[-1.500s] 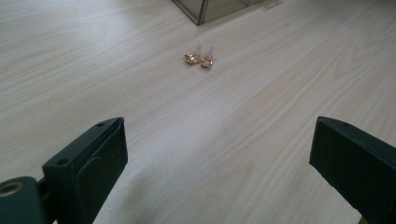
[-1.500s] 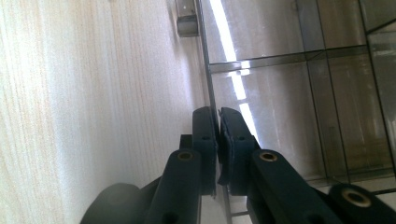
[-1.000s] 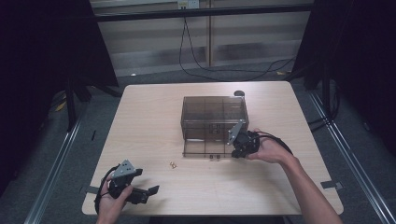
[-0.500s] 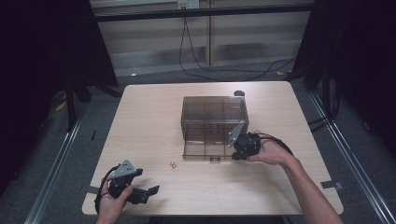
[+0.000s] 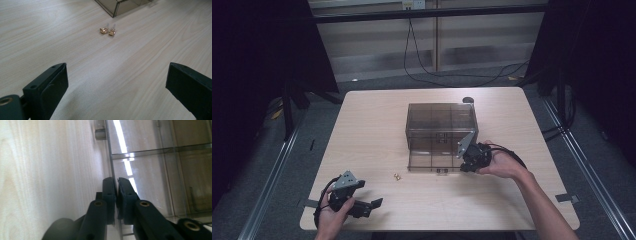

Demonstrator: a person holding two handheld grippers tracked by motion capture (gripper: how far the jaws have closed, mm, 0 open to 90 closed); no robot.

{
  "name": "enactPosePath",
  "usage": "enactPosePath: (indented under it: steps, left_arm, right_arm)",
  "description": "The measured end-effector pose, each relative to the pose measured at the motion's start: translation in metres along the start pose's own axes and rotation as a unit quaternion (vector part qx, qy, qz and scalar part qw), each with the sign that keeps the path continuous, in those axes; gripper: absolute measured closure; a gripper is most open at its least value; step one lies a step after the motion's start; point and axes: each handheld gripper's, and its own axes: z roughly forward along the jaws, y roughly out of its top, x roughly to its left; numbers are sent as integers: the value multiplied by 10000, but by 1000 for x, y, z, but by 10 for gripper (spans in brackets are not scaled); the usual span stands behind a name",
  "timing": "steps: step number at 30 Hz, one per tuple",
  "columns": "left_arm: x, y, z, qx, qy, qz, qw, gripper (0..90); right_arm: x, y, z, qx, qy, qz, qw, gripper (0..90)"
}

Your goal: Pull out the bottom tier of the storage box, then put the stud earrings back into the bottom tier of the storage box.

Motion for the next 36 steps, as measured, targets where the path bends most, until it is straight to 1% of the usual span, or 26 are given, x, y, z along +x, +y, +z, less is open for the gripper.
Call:
enactPosePath:
  steps: [1, 4, 6, 7, 8, 9, 10, 11, 13, 15, 16, 18, 20, 22, 23, 24, 25, 26, 28, 29, 30, 31, 33, 34, 35, 36]
  left_arm:
    - [0, 0, 0, -7, -10, -12, 10000, 41]
    - [-1, 2, 0, -8, -25, 20, 10000, 41]
    - [-1, 1, 0, -16, -36, 20, 10000, 41]
    - [-1, 2, 0, -1, -30, 32, 10000, 41]
    - [-1, 2, 0, 4, -27, 34, 10000, 41]
    - [-1, 2, 0, 7, -31, 30, 10000, 41]
    - [-2, 2, 0, -3, -37, 28, 10000, 41]
    - [-2, 2, 0, 3, -38, 31, 10000, 41]
    - [-2, 2, 0, 4, -41, 33, 10000, 41]
    - [-2, 2, 0, -10, -27, 59, 10000, 41]
    - [-2, 2, 0, -13, -25, 49, 10000, 41]
    - [-2, 2, -1, -15, -17, 49, 10000, 41]
    - [-2, 2, -1, -20, -22, 49, 10000, 41]
    - [-3, 2, -1, -26, -21, 41, 10000, 41]
    - [-2, 2, 0, -13, -21, 39, 10000, 41]
    - [-2, 2, 0, -1, -10, 2, 10000, 41]
    - [-2, 2, 0, 4, -26, 6, 10000, 41]
    - [-1, 2, 1, 5, -9, 3, 10000, 40]
    - [0, 2, 1, -9, 4, -48, 10000, 37]
    - [1, 2, 1, -9, -4, -55, 10000, 35]
    - [1, 2, 1, -7, 11, -65, 10000, 35]
    - [1, 2, 1, -1, 21, -69, 10000, 35]
    - [0, 2, 1, -6, 42, -68, 10000, 35]
    - [-1, 2, 0, -10, 33, -79, 10000, 35]
    - [0, 2, 0, -7, 23, -101, 9999, 36]
    - [0, 2, 0, -7, 31, -116, 9999, 37]
  right_arm:
    - [1, -1, 0, -15, -17, 104, 9999, 807]
    - [1, -6, -1, -66, -57, 200, 9998, 765]
    - [1, -10, -1, -212, -88, 283, 9993, 752]
    - [1, -11, -2, -255, -120, 244, 9993, 741]
    - [2, -12, -2, -347, -100, 288, 9989, 732]
    - [3, -13, -2, -379, -67, 326, 9987, 715]
    - [4, -13, -2, -390, -131, 301, 9987, 697]
    - [5, -13, -3, -414, -145, 330, 9985, 689]
    - [7, -13, -3, -551, -172, 416, 9975, 635]
    - [10, -12, -2, -560, -362, 540, 9963, 592]
    - [10, -12, -1, -621, -431, 605, 9953, 563]
    - [12, -14, 0, -792, -375, 695, 9937, 527]
    - [13, -16, 1, -864, -484, 809, 9918, 498]
    - [14, -19, 1, -1055, -492, 1007, 9881, 481]
    - [14, -20, 0, -1106, -558, 1089, 9863, 468]
    - [15, -23, -1, -1239, -573, 1208, 9832, 463]
    - [16, -25, 0, -1339, -516, 1313, 9809, 462]
    - [16, -26, -1, -1317, -585, 1343, 9804, 454]
    - [18, -28, -1, -1365, -643, 1478, 9774, 435]
    - [18, -30, 0, -1454, -655, 1549, 9750, 424]
    - [19, -31, -1, -1492, -735, 1621, 9727, 417]
    - [19, -33, -1, -1596, -727, 1680, 9701, 416]
    - [21, -36, -2, -1699, -810, 1816, 9652, 375]
    - [22, -37, -2, -1674, -883, 1839, 9645, 368]
    - [22, -38, -3, -1716, -922, 1864, 9630, 369]
    - [23, -39, -3, -1831, -907, 1894, 9604, 369]
